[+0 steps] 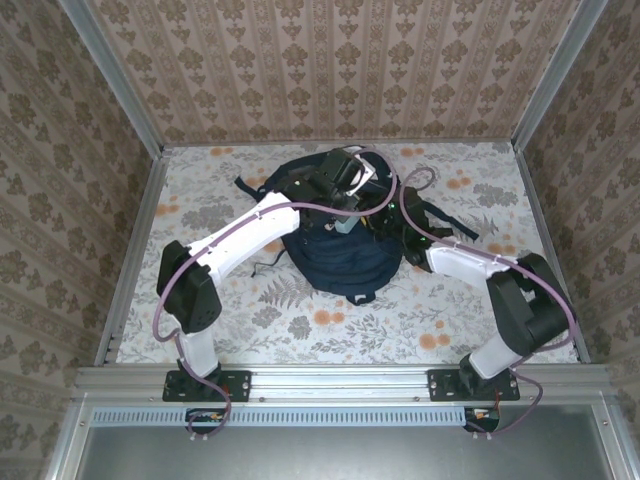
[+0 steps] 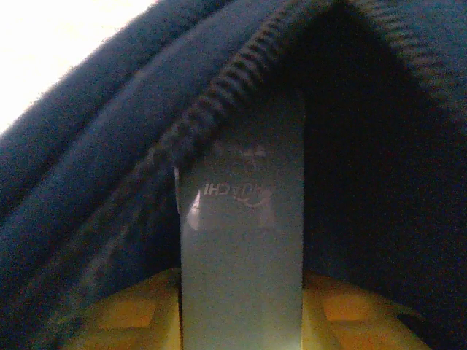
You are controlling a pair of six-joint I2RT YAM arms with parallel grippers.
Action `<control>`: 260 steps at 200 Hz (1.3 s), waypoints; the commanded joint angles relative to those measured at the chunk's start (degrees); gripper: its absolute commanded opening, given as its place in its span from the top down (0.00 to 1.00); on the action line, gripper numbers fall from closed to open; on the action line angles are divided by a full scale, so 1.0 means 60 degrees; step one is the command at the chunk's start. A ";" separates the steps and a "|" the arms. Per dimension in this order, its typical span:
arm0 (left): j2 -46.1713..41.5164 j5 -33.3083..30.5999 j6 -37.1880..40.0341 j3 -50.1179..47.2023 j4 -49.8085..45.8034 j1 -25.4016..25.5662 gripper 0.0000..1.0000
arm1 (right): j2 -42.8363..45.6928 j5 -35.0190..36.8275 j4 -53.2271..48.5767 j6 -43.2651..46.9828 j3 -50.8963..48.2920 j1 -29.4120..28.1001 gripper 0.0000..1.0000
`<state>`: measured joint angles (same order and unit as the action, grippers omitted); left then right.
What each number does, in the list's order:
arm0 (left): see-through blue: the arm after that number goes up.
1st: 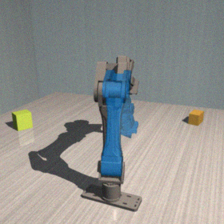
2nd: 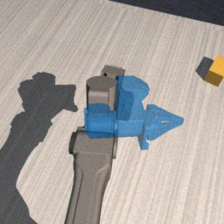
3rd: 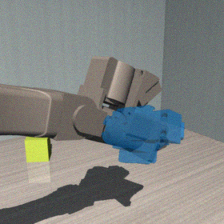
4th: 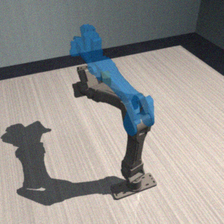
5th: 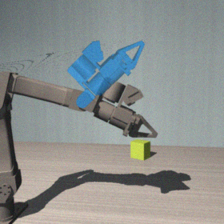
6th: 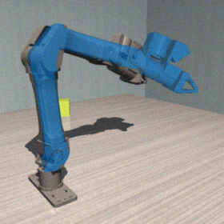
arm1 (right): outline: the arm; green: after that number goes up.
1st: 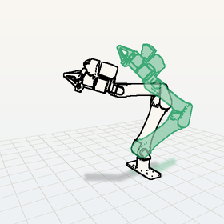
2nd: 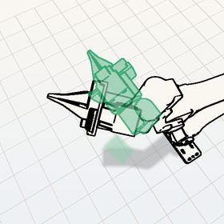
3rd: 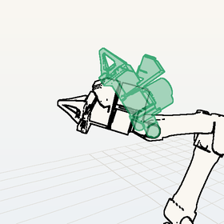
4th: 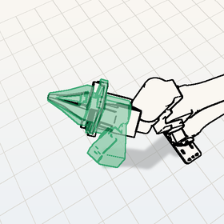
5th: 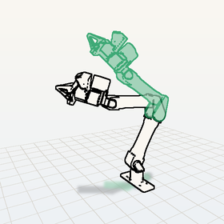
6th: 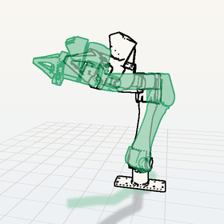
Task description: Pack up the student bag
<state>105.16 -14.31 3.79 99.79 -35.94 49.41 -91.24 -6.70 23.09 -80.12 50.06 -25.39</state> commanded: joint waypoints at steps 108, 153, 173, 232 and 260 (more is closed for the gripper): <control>-0.0392 0.0727 -0.0734 0.0486 0.0790 -0.0065 0.90 | 0.2366 -0.0392 -0.3440 -0.0010 -0.0626 0.0079 0.50; -0.0307 0.0847 -0.0698 0.0467 0.0731 -0.0061 0.91 | 0.2090 -0.0400 -0.3652 0.0116 -0.0423 0.0013 0.68; -0.0340 0.0904 -0.0692 0.0451 0.0739 -0.0061 0.90 | 0.1994 -0.0414 -0.3652 0.0082 -0.0370 0.0012 0.70; -0.0387 0.1328 -0.0770 0.0428 0.0816 -0.0061 0.91 | 0.0773 -0.0462 -0.3004 0.0248 0.0315 0.0009 0.87; -0.0389 0.1445 -0.0858 0.0401 0.0820 -0.0113 0.91 | 0.0171 -0.0477 -0.2270 0.0449 0.0665 0.0021 0.90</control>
<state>105.16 -7.27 1.02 100.07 -36.93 49.25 -86.43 -9.39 5.04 -79.31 51.62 -25.34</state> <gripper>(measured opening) 0.098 0.113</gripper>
